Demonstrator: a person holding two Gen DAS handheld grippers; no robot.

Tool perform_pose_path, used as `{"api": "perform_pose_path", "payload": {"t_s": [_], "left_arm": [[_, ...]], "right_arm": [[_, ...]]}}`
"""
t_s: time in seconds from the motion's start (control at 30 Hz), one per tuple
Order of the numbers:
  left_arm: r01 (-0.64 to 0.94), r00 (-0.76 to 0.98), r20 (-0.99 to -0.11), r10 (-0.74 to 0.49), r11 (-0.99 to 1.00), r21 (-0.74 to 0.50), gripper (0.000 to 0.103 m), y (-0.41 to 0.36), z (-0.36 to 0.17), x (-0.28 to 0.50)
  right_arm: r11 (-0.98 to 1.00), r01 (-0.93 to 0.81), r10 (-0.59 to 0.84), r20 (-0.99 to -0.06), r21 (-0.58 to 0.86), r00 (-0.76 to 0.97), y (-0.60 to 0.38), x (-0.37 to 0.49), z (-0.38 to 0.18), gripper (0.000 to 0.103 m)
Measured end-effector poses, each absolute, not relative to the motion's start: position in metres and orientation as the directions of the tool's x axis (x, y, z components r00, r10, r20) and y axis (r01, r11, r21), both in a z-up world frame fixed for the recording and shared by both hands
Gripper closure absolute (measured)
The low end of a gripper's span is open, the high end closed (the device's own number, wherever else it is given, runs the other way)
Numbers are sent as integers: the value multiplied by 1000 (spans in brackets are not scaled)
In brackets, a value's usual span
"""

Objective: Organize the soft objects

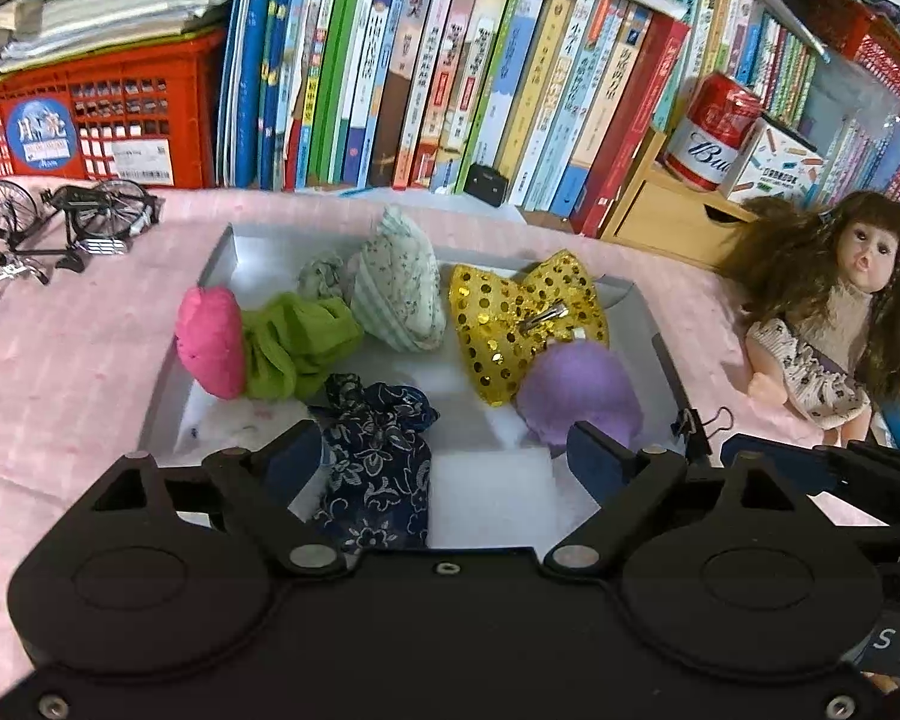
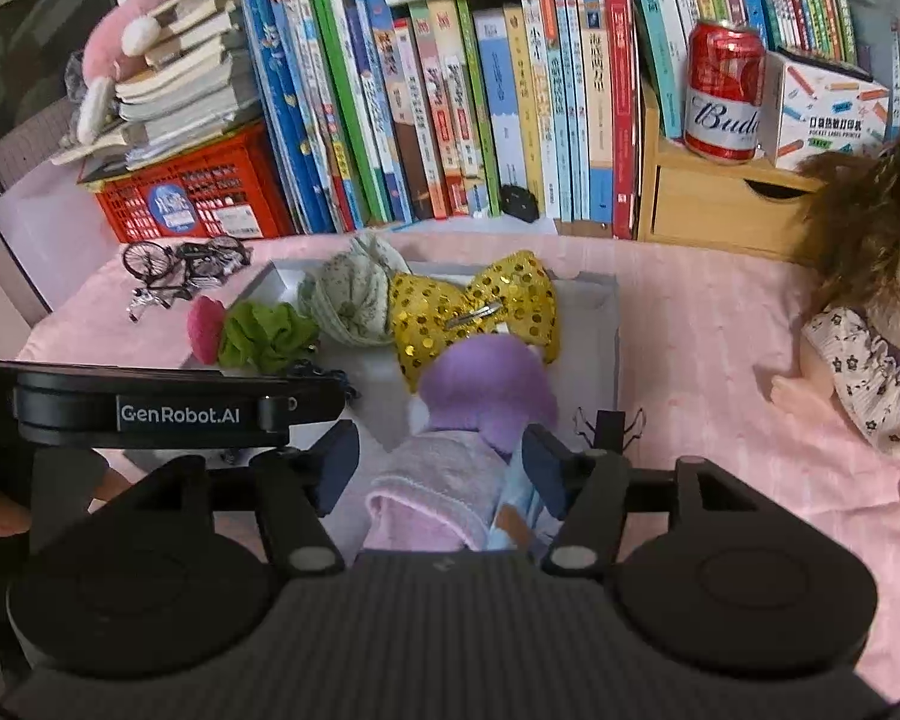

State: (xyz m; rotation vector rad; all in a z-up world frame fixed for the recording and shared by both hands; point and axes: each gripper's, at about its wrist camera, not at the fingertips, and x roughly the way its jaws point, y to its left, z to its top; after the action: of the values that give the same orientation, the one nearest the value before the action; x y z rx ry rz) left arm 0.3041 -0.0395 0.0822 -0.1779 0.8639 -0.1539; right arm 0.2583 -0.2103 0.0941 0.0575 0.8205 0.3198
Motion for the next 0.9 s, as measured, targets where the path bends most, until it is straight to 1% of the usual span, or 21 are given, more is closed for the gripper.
{"api": "perform_pose_path", "payload": {"t_s": [0.27, 0.43, 0.6, 0.7, 0.8, 0.9], "left_arm": [[78, 678, -707, -201, 976, -203, 14, -34, 103, 276], [105, 717, -664, -210, 975, -195, 13, -32, 117, 248], [127, 761, -618, -198, 979, -158, 12, -27, 129, 211], [151, 792, -572, -213, 976, -154, 10, -23, 135, 182], [168, 814, -532, -233, 971, -168, 9, -16, 137, 154], [166, 841, -493, -222, 974, -154, 8, -13, 135, 123]], "right_arm": [[950, -276, 300, -674, 146, 675, -210, 234, 113, 26], [953, -283, 284, -630, 105, 723, -207, 209, 124, 25], [956, -293, 259, -565, 31, 784, -203, 174, 135, 21], [961, -275, 244, -528, 19, 813, -204, 150, 138, 19], [968, -250, 224, -469, 6, 854, -206, 122, 140, 18], [972, -235, 212, -413, -5, 886, -207, 94, 140, 15]]}}
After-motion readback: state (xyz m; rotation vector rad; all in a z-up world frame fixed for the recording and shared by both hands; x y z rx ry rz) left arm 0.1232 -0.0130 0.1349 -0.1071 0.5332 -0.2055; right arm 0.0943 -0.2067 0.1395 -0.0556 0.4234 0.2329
